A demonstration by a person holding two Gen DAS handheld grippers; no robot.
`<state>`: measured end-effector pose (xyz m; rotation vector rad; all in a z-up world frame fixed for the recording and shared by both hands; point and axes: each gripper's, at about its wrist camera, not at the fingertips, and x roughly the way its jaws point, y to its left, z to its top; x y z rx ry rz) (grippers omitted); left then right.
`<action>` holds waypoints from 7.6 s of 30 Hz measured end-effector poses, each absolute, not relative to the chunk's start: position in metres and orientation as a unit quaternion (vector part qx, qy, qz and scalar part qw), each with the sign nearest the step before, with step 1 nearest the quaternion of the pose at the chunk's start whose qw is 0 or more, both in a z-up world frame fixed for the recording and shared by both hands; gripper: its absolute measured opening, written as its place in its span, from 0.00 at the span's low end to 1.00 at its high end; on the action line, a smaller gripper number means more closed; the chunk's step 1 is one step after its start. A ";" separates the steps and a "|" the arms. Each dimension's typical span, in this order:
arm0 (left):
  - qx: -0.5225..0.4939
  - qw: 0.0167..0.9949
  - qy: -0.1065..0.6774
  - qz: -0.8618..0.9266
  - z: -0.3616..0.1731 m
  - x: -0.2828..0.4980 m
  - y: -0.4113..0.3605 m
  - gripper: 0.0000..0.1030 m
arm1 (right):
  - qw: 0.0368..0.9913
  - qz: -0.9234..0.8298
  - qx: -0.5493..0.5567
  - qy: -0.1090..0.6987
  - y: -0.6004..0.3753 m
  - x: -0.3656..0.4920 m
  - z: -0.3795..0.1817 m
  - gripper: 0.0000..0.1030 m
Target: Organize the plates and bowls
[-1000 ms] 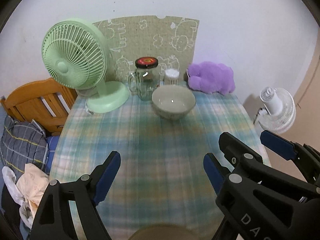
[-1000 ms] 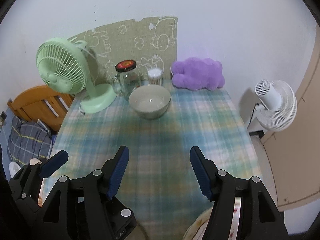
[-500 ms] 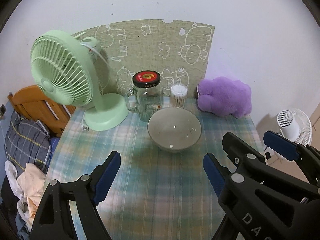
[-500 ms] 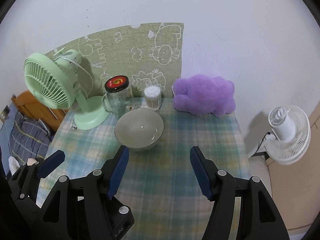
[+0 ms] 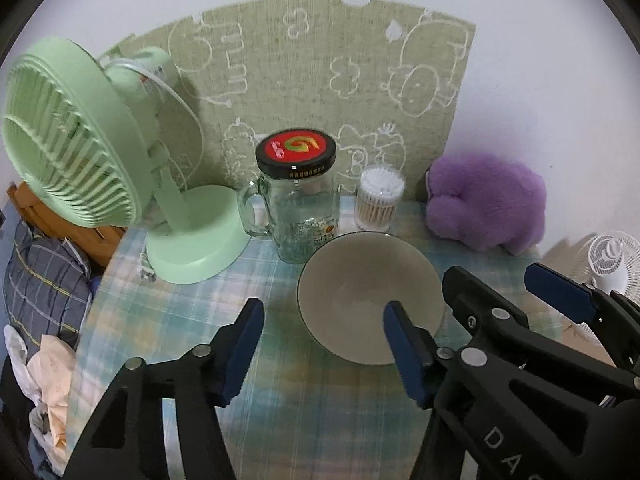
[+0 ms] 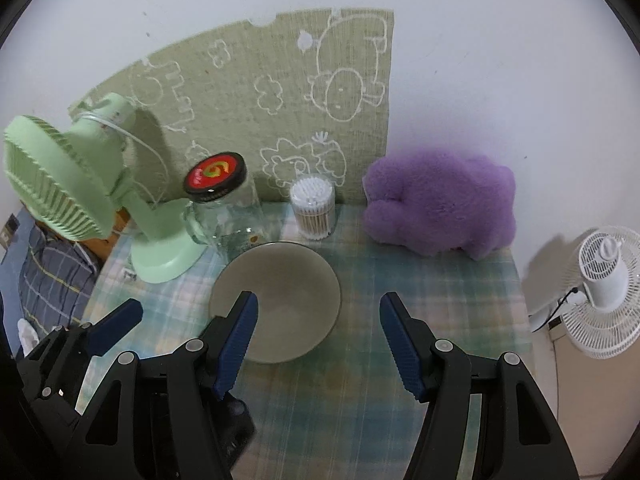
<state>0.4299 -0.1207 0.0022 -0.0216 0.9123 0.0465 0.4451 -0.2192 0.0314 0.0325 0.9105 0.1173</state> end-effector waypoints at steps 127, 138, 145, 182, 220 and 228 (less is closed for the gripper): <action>0.044 0.874 0.479 -0.065 -0.023 0.143 -0.024 0.20 | 0.866 -0.059 0.012 0.496 -0.119 0.139 0.003 0.17; 0.057 0.865 0.495 -0.065 -0.035 0.151 -0.032 0.20 | 0.854 -0.061 0.014 0.517 -0.126 0.148 -0.013 0.17; 0.064 0.865 0.494 -0.062 -0.034 0.151 -0.035 0.20 | 0.853 -0.058 0.012 0.518 -0.128 0.153 -0.016 0.17; -0.028 0.847 0.520 -0.104 -0.030 0.150 -0.025 0.87 | 0.840 -0.014 0.095 0.534 -0.161 0.146 -0.010 0.67; -0.035 0.823 0.558 -0.103 -0.059 0.168 -0.020 0.82 | 0.790 0.070 0.126 0.596 -0.152 0.186 -0.062 0.34; -0.067 0.803 0.574 -0.147 -0.077 0.170 -0.018 0.64 | 0.797 0.034 0.102 0.595 -0.145 0.177 -0.059 0.35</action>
